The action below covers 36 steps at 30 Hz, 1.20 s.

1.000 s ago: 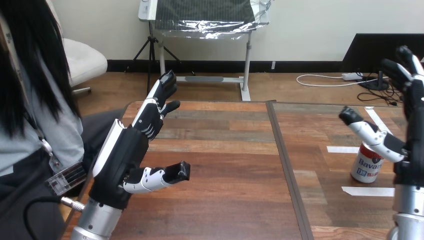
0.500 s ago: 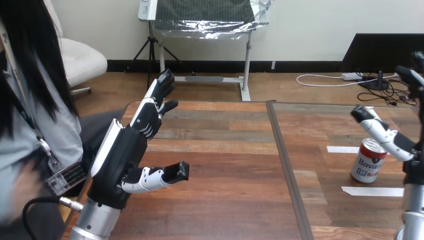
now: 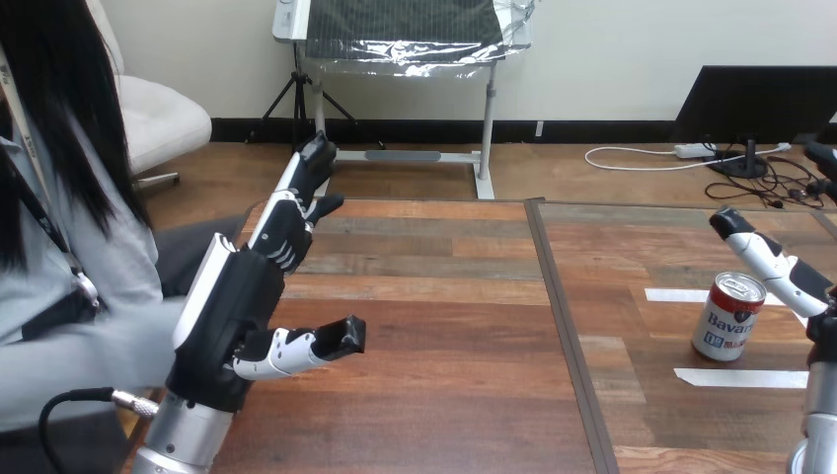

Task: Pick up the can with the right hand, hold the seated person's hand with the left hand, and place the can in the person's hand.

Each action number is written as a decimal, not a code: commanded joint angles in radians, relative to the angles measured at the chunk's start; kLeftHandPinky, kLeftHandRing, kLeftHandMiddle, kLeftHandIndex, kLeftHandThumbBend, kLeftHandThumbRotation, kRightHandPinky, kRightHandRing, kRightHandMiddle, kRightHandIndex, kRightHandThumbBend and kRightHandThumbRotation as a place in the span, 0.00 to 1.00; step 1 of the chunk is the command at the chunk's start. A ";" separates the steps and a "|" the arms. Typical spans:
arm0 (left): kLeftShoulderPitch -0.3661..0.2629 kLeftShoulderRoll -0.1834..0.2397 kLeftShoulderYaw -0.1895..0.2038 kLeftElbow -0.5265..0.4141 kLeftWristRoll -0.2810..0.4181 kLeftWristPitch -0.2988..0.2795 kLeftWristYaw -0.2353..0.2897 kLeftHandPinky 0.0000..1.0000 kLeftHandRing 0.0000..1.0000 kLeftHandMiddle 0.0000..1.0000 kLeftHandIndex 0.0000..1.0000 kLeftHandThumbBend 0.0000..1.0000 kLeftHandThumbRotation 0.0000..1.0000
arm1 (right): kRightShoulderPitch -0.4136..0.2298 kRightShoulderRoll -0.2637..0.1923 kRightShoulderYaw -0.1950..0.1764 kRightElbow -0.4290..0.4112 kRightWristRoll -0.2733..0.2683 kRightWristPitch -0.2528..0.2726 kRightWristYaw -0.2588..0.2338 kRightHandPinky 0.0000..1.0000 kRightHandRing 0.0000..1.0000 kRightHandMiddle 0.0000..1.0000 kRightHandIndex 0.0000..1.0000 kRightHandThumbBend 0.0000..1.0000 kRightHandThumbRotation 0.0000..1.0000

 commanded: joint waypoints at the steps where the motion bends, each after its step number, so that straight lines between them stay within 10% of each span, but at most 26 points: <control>1: -0.053 0.015 0.017 -0.010 -0.016 -0.021 -0.005 0.92 1.00 1.00 1.00 1.00 0.65 | -0.094 -0.018 0.002 0.030 0.030 0.023 0.013 0.88 0.88 0.84 0.93 1.00 0.49; 36: -0.059 0.014 0.018 -0.025 -0.061 -0.027 -0.056 0.95 1.00 1.00 1.00 1.00 0.63 | -0.138 -0.014 0.008 0.192 0.133 0.225 0.119 0.85 0.88 0.85 0.95 1.00 0.55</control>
